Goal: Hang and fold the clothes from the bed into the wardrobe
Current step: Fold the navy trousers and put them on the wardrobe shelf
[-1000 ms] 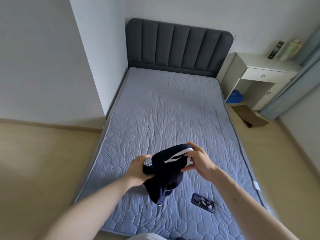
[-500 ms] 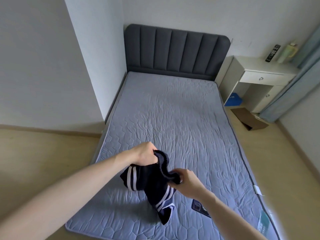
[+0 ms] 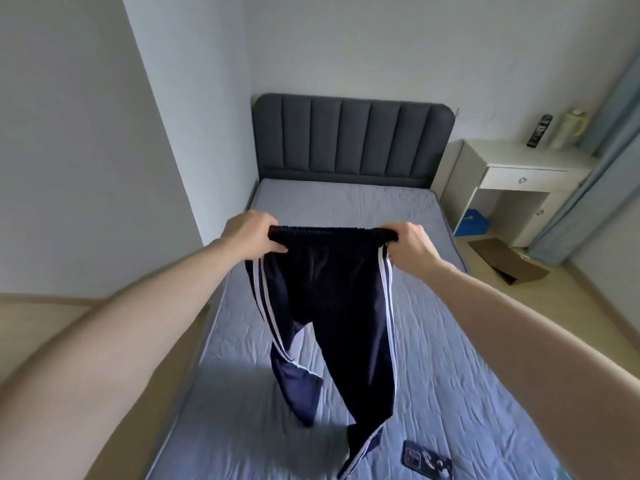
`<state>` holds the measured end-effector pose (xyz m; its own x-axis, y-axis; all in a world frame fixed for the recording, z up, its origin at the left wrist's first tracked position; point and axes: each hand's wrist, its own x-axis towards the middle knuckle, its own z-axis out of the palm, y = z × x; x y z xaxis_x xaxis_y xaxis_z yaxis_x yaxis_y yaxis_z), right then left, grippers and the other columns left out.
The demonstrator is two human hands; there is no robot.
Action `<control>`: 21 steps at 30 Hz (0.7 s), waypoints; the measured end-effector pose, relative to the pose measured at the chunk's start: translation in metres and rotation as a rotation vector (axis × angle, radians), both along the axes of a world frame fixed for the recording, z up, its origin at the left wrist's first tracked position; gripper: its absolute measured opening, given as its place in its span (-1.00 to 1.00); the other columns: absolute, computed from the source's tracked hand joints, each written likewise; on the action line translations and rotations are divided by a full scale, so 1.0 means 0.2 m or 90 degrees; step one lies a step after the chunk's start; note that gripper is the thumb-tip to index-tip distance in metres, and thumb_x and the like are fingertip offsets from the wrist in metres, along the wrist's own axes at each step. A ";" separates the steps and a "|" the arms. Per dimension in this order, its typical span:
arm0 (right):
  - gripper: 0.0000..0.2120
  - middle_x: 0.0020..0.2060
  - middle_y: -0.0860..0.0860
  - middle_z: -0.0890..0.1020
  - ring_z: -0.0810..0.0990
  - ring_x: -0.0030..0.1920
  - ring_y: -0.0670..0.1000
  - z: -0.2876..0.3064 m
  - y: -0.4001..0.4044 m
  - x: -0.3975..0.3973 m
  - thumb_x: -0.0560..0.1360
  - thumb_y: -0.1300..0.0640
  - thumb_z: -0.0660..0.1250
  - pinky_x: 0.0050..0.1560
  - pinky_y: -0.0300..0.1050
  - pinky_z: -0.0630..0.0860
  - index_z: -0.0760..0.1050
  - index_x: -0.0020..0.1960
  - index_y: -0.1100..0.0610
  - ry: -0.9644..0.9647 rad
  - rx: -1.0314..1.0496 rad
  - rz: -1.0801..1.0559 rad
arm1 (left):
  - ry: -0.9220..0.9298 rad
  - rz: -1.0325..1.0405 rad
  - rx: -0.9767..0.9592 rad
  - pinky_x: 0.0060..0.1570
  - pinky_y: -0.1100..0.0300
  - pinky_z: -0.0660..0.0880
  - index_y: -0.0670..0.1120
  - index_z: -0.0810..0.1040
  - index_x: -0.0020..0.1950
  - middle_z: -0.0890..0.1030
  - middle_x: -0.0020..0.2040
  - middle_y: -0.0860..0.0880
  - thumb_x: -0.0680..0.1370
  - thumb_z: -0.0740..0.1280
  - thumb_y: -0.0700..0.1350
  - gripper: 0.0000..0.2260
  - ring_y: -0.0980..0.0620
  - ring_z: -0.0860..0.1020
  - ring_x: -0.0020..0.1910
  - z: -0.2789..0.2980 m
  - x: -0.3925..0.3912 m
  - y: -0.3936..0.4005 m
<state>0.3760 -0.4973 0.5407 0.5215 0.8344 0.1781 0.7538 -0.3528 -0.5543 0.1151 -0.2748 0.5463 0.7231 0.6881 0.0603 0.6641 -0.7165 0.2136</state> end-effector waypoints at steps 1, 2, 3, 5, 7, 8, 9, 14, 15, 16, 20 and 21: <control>-0.52 -0.27 -0.10 0.64 0.61 -0.19 0.04 0.07 0.03 0.04 0.33 0.41 0.13 -0.26 -0.19 0.41 0.68 -0.03 0.00 -0.008 0.032 -0.007 | -0.047 0.012 0.034 -0.43 0.21 0.28 0.09 0.56 -0.30 0.54 -0.37 0.13 0.28 0.51 0.41 -0.59 0.03 0.55 -0.33 0.09 0.03 0.03; -0.54 -0.24 -0.06 0.66 0.62 -0.16 0.06 0.13 0.06 0.07 0.35 0.41 0.15 -0.22 -0.17 0.44 0.68 -0.01 0.03 -0.017 0.064 -0.012 | -0.093 0.029 0.073 -0.43 0.23 0.23 0.09 0.54 -0.32 0.51 -0.39 0.14 0.24 0.50 0.45 -0.54 0.08 0.50 -0.37 0.18 0.05 0.05; -0.57 -0.21 -0.03 0.67 0.62 -0.12 0.07 0.19 0.08 0.10 0.35 0.40 0.17 -0.17 -0.13 0.47 0.69 -0.01 0.05 -0.025 0.090 -0.015 | -0.137 0.045 0.107 -0.44 0.25 0.19 0.09 0.52 -0.34 0.47 -0.41 0.16 0.20 0.48 0.49 -0.51 0.13 0.44 -0.40 0.26 0.07 0.07; -0.59 -0.12 -0.01 0.68 0.60 -0.05 0.04 0.28 0.12 0.15 0.36 0.37 0.21 -0.04 -0.11 0.49 0.69 0.02 0.06 -0.042 0.134 -0.007 | -0.210 0.054 0.163 -0.44 0.27 0.14 0.08 0.49 -0.37 0.40 -0.44 0.19 0.19 0.51 0.47 -0.51 0.17 0.36 -0.44 0.41 0.09 0.08; -0.57 0.00 0.00 0.64 0.54 0.02 -0.01 0.34 0.15 0.19 0.41 0.37 0.21 0.05 -0.17 0.43 0.68 0.12 0.06 -0.049 0.164 -0.008 | -0.271 0.040 0.201 -0.44 0.23 0.15 0.08 0.51 -0.33 0.37 -0.45 0.21 0.23 0.58 0.36 -0.57 0.03 0.40 -0.42 0.52 0.11 0.11; -0.56 0.02 0.00 0.63 0.53 0.03 -0.02 0.36 0.16 0.21 0.43 0.38 0.20 0.05 -0.21 0.41 0.67 0.14 0.06 -0.047 0.177 -0.013 | -0.303 0.029 0.213 -0.42 0.19 0.18 0.08 0.54 -0.30 0.39 -0.43 0.21 0.26 0.60 0.31 -0.61 -0.02 0.44 -0.37 0.56 0.11 0.12; -0.57 0.03 -0.01 0.62 0.53 0.03 -0.02 0.37 0.17 0.21 0.44 0.38 0.20 0.02 -0.26 0.40 0.67 0.15 0.06 -0.041 0.190 -0.019 | -0.334 0.014 0.220 -0.37 0.17 0.23 0.06 0.58 -0.26 0.43 -0.40 0.19 0.29 0.60 0.27 -0.65 -0.03 0.46 -0.31 0.59 0.12 0.13; -0.63 -0.04 0.00 0.63 0.54 -0.02 -0.04 0.26 0.12 0.18 0.40 0.32 0.19 -0.03 -0.24 0.39 0.65 0.08 0.14 -0.008 0.228 -0.003 | -0.451 -0.067 0.221 -0.13 0.17 0.36 -0.01 0.65 -0.10 0.62 -0.18 0.11 0.38 0.60 0.13 -0.72 0.08 0.46 -0.16 0.47 0.10 0.04; -0.64 -0.06 0.00 0.62 0.53 -0.05 -0.06 0.19 0.09 0.16 0.37 0.26 0.18 -0.06 -0.24 0.39 0.65 0.05 0.15 0.006 0.224 0.009 | -0.457 -0.073 0.215 -0.12 0.18 0.38 0.01 0.65 -0.08 0.60 -0.17 0.14 0.40 0.58 0.12 -0.75 0.10 0.45 -0.14 0.38 0.07 0.01; -0.63 -0.08 -0.01 0.62 0.52 -0.08 -0.08 0.09 0.05 0.15 0.34 0.24 0.16 -0.09 -0.27 0.39 0.65 0.03 0.15 0.023 0.210 0.020 | -0.451 -0.076 0.205 -0.12 0.17 0.41 0.03 0.66 -0.05 0.59 -0.16 0.17 0.42 0.56 0.09 -0.79 0.11 0.44 -0.13 0.25 0.03 -0.03; -0.60 -0.09 -0.12 0.63 0.58 -0.07 -0.08 -0.45 -0.13 0.09 0.38 0.42 0.23 -0.08 -0.18 0.50 0.66 -0.01 0.02 0.106 0.077 0.044 | -0.379 -0.079 0.105 -0.13 0.10 0.50 0.00 0.72 -0.01 0.66 -0.13 0.12 0.39 0.61 -0.08 -0.79 0.07 0.50 -0.14 -0.42 -0.16 -0.21; -0.56 -0.06 -0.15 0.64 0.59 -0.04 -0.09 -0.64 -0.17 0.07 0.38 0.45 0.23 -0.05 -0.16 0.51 0.67 0.00 0.00 0.130 0.029 0.047 | -0.348 -0.083 0.055 -0.15 0.09 0.52 -0.01 0.74 -0.02 0.66 -0.15 0.11 0.37 0.65 -0.09 -0.77 0.06 0.51 -0.15 -0.62 -0.21 -0.27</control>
